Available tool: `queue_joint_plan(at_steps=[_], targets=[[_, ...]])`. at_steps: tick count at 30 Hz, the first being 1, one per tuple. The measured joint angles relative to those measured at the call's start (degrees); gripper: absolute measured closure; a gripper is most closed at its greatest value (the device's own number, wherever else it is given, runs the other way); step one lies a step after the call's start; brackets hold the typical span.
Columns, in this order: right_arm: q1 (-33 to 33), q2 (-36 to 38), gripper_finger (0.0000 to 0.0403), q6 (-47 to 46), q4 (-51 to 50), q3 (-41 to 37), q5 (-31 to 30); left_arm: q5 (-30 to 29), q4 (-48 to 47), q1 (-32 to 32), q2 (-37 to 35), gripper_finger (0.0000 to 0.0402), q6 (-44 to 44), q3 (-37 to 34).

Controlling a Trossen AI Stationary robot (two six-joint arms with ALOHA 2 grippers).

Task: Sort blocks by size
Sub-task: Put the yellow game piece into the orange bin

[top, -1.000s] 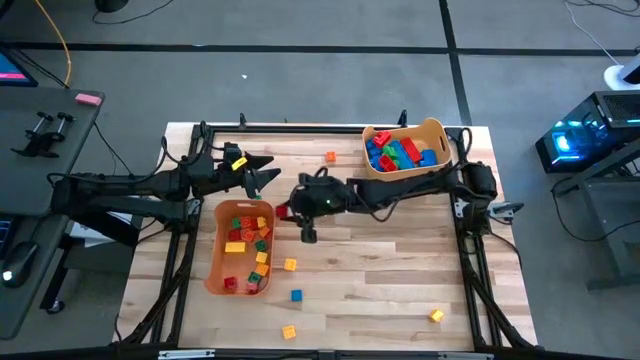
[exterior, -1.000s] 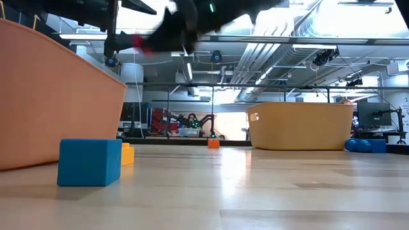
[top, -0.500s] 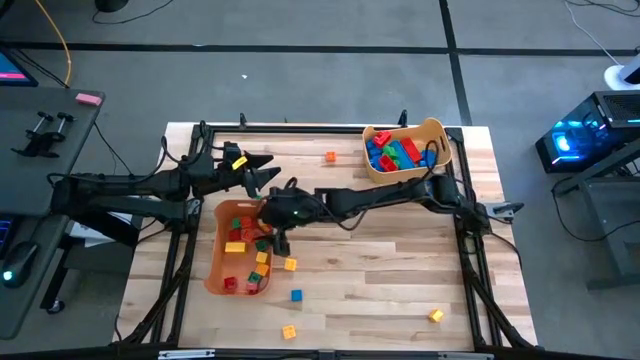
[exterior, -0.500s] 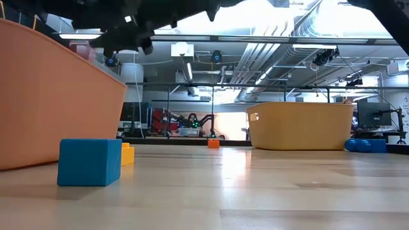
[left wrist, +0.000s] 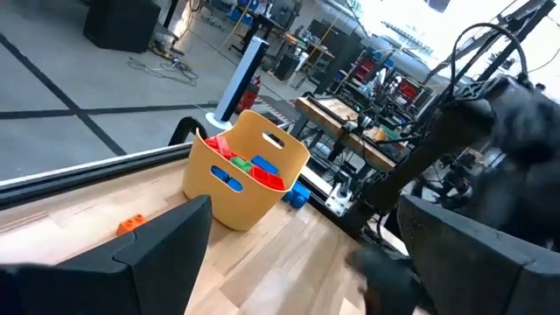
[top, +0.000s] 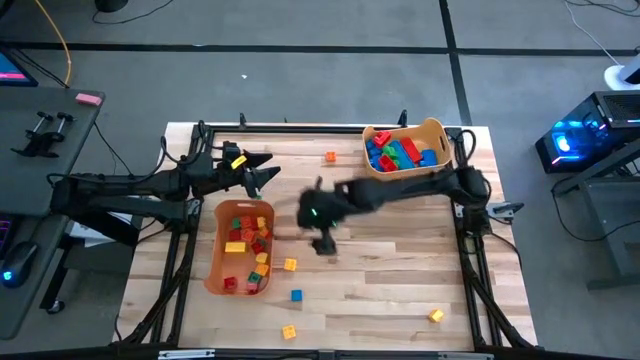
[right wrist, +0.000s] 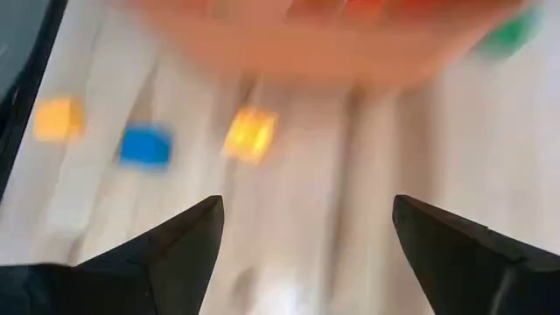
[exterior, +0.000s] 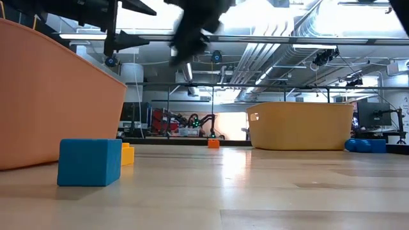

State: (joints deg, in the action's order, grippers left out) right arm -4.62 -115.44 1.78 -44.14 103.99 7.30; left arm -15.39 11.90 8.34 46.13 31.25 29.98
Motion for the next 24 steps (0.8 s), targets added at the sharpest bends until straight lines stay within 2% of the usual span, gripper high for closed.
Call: queue_joint_plan(at_steps=[3, 6, 9, 11, 17, 20, 24], targets=[[-2.51, 4.64, 0.0076, -5.87, 8.60, -14.65, 0.48, -0.01, -0.04, 0.00, 0.00, 0.0051, 0.02, 0.00], [-5.27, 7.40, 0.0076, -15.54, 26.27, -28.15, 0.58, 0.01, -0.07, -0.07, 0.00, 0.0051, 0.10, -0.01], [-7.91, 5.46, 0.0076, -24.43, 42.86, -34.52, -2.73, 0.09, -0.35, -0.22, 0.00, 0.0051, 0.91, -0.02], [-9.34, 2.84, 0.0076, -26.34, 49.11, -34.42, -6.86, 0.19, -0.46, -0.20, 0.00, 0.0051, 1.54, -0.02], [-11.18, -6.53, 0.0076, -21.07, 46.90, -24.73, -16.14, 0.97, -0.17, -0.26, 0.00, 0.0051, 2.36, -0.01], [-11.46, -10.19, 0.0076, -19.96, 44.44, -19.67, -18.24, 1.77, -0.35, -0.26, 0.00, 0.0051, 2.62, 0.00], [-11.46, -14.65, 0.0076, -19.52, 41.64, -14.90, -16.39, 2.68, -0.62, -0.28, 0.00, 0.0051, 2.62, -0.02]])
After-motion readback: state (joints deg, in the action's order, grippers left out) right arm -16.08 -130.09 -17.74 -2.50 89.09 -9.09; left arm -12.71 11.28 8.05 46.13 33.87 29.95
